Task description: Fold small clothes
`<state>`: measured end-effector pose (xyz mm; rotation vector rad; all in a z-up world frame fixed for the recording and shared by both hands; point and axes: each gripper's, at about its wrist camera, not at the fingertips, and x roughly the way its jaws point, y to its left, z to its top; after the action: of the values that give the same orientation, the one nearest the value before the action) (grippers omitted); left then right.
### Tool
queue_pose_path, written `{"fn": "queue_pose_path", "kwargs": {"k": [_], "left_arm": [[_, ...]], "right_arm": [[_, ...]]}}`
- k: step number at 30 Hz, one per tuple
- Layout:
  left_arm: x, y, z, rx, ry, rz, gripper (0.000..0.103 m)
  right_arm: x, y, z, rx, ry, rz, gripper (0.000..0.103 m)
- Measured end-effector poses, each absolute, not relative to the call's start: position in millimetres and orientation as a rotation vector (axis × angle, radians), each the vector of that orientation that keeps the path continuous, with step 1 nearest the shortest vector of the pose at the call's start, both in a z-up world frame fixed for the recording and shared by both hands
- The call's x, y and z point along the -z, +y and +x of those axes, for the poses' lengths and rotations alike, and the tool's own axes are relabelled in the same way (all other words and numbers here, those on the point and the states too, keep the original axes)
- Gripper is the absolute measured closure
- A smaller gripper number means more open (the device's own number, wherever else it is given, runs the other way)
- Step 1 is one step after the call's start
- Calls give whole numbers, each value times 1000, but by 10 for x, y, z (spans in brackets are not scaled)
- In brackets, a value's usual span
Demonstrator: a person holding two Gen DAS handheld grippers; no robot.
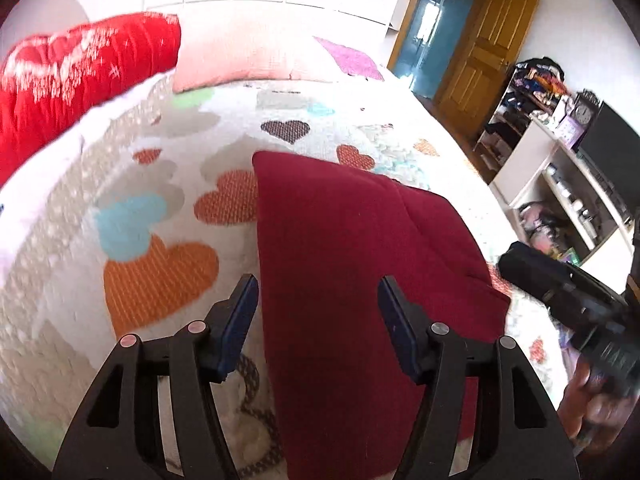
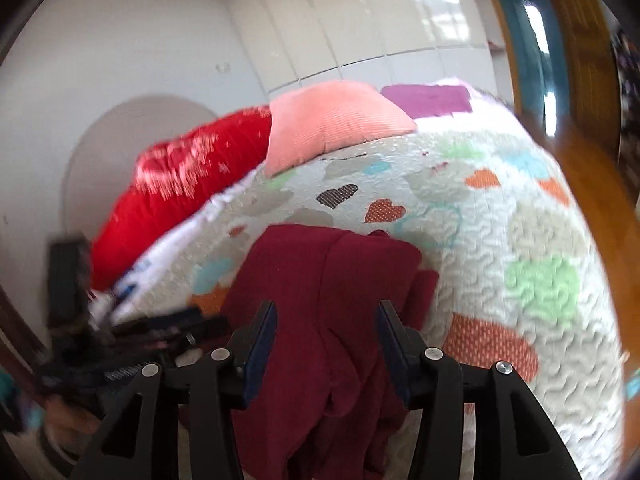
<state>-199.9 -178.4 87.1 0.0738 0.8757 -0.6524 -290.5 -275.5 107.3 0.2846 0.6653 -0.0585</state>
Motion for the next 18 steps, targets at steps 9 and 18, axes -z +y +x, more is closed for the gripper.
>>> {"fn": "queue_pose_path", "kwargs": {"k": [9,18], "left_arm": [[-566,-2057,-1863,616,926,113,35],[-590,-2115,-1912,598,900,150,35]], "right_arm": [[-532,-2660,-2543,108,818,195,66],[-515,-2651,-2541,110,808,175,66]]}}
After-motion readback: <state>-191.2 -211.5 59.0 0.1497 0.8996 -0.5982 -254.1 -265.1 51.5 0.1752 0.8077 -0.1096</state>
